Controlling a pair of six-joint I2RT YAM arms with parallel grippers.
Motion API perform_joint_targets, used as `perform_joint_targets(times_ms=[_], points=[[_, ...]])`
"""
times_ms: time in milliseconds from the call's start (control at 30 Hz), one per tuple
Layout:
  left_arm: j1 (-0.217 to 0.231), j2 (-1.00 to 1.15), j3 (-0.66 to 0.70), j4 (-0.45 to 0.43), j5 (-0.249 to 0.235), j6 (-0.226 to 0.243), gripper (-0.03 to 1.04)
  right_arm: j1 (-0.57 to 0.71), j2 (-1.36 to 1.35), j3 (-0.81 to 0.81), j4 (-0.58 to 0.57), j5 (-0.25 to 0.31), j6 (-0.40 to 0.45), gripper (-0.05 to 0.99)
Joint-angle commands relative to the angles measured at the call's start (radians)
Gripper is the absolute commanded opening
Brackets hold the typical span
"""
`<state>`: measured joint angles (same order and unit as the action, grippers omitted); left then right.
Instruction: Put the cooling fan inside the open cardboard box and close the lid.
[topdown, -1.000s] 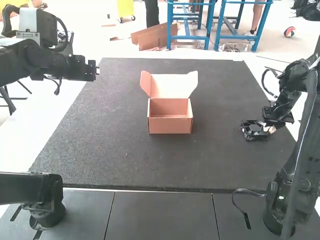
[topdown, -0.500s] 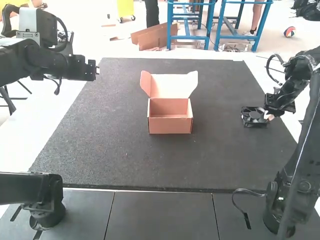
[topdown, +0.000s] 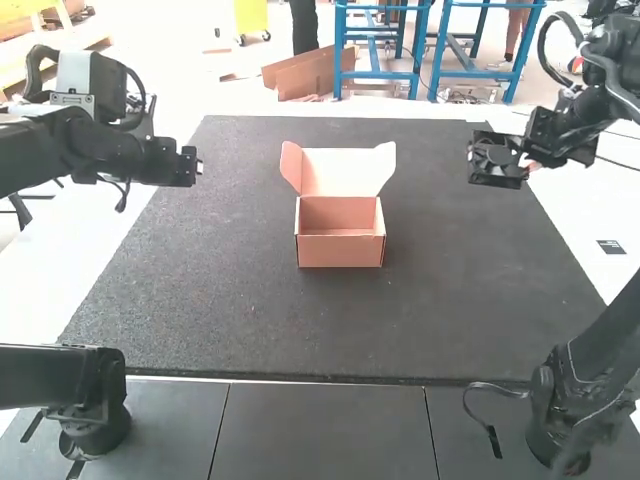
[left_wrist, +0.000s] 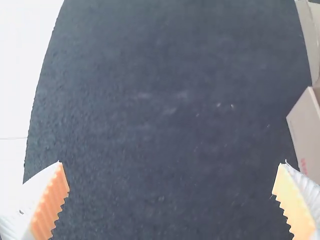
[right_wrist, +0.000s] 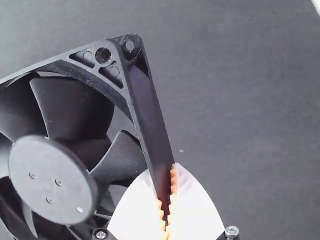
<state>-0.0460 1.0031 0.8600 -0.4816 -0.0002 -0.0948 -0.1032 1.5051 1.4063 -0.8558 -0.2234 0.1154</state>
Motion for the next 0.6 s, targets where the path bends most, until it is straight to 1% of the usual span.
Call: perform_joint_targets(times_ms=[0,133,300,467,567], points=[[-0.005,0.0,0.002,0.009,-0.011,-0.002,0.97,0.114,-0.039,0.029,0.004,-0.034,0.178,0.0],[-0.005,-0.001,0.002,0.005,-0.018,-0.002,0.97,0.263,-0.04,0.043,0.017,-0.034,0.288,0.0],[-0.005,-0.012,0.001,0.001,-0.034,-0.002,0.97,0.369,-0.032,0.048,0.06,-0.034,0.362,0.0],[-0.005,-0.024,0.001,-0.003,-0.034,0.003,0.97,0.453,0.017,0.051,0.077,-0.014,0.379,0.0],[-0.005,-0.027,0.001,-0.005,-0.034,0.012,0.97,0.508,0.058,0.063,0.092,0.032,0.377,0.0]])
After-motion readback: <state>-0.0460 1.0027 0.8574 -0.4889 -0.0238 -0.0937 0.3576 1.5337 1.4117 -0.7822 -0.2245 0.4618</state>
